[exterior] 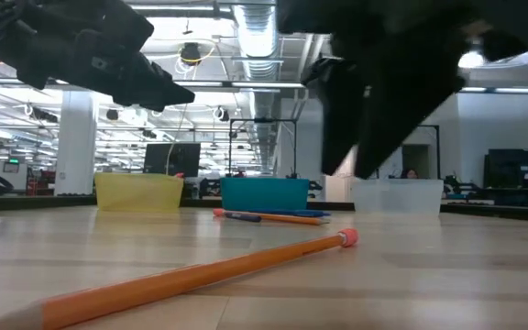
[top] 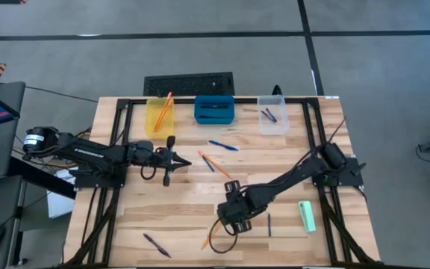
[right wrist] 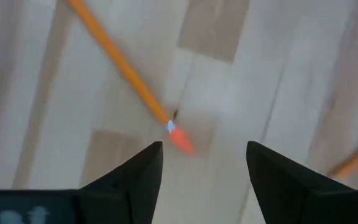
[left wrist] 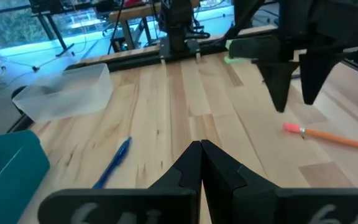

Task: Sort crayons/erasers/pens/pencils in bins
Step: Put the orange pencil into the transparent yellow bin

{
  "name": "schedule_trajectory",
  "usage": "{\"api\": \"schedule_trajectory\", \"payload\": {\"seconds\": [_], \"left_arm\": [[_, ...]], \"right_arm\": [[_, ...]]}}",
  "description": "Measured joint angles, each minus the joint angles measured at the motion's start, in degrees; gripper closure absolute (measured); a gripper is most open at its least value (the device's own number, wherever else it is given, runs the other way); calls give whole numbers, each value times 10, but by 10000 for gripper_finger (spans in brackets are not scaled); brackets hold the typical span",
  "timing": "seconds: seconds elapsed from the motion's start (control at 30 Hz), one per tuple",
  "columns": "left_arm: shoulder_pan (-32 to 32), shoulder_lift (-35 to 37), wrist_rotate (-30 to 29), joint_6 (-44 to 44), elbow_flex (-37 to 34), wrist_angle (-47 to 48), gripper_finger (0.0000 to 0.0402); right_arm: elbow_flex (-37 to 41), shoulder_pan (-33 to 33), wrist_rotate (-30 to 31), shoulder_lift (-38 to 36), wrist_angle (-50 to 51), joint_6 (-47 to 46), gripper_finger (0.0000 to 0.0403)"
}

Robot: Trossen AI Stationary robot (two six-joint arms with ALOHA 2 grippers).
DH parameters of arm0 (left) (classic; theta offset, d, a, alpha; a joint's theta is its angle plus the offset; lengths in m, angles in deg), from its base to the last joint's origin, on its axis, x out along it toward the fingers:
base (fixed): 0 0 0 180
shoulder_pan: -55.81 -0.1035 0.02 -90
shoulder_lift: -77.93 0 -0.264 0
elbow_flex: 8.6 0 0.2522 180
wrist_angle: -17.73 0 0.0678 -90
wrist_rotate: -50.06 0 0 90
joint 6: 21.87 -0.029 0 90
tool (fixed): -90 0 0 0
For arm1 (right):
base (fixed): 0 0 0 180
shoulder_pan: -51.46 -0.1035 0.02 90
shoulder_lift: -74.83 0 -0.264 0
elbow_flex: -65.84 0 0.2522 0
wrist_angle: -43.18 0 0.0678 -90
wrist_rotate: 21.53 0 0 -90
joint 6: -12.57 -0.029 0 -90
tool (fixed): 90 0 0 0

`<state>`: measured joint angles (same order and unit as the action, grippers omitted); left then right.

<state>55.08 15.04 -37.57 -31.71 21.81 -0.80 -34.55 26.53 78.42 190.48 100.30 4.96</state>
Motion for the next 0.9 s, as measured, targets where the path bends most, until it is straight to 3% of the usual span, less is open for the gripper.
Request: {"api": "schedule_trajectory", "payload": {"seconds": [0.2,0.63,0.9], "left_arm": [[5,0,0,8,0,26,401],[7,0,-1,17,0,48,401],[7,0,-1,24,0,50,401]], "right_arm": [[0,21,-44,27,-27,59,182],[0,24,-70,56,-43,130,198],[0,37,-90,56,-45,157,237]]}}
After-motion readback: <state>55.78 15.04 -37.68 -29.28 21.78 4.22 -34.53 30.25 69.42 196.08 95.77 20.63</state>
